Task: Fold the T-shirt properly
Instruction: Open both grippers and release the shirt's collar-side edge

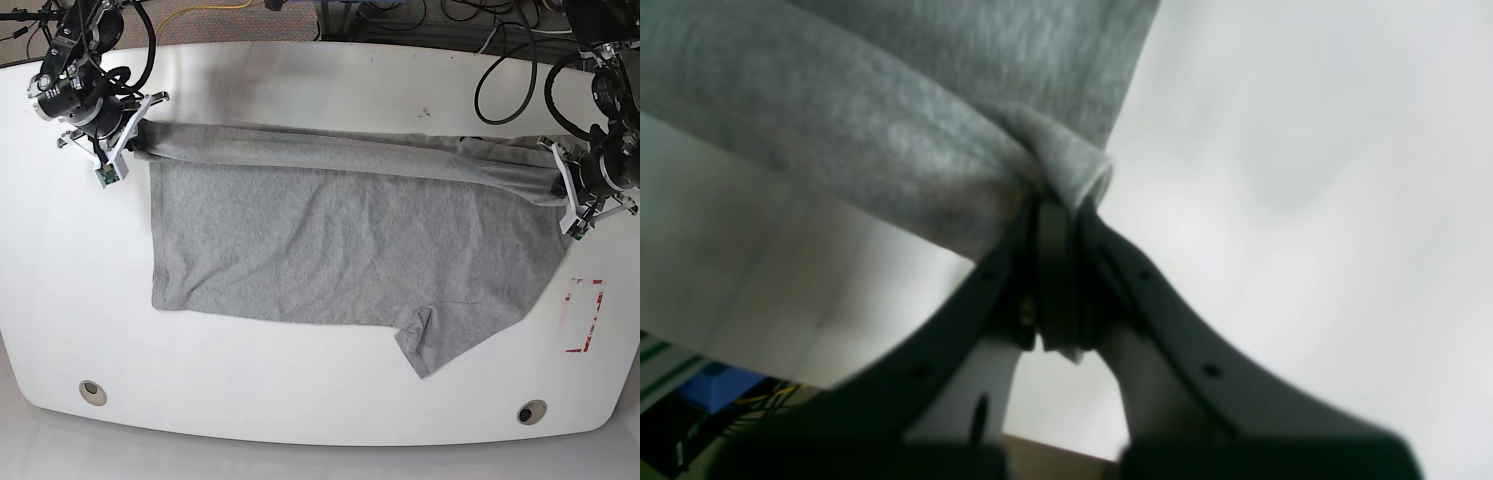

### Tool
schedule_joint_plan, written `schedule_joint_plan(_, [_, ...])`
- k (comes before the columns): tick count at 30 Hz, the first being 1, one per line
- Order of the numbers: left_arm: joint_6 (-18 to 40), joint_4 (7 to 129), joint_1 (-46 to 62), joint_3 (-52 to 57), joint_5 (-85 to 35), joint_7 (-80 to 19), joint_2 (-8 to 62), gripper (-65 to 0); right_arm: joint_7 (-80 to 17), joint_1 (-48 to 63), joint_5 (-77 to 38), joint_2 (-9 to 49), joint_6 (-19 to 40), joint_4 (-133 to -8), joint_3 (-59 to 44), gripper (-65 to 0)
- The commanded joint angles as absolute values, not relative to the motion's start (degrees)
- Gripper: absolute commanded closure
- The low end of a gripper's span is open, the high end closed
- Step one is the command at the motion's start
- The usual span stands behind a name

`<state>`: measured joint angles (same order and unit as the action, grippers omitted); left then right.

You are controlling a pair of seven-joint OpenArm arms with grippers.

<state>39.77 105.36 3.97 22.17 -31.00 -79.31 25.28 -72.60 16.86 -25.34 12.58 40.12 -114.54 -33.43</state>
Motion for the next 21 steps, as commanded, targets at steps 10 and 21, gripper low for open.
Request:
schedule_joint_plan(10, [39.9, 93.8, -1.5, 19.7, -28.0, -74.6, 26.6, 0.0, -71.2, 12.2, -18.9, 10.3, 40.0, -111.5, -34.0, 0.0])
schedule_joint_plan(21, [39.9, 86.8, -4.9, 13.8, -27.9, -70.7, 26.6, 0.0, -68.1, 10.3, -18.5, 10.1, 40.0, -104.8, -33.9, -0.2])
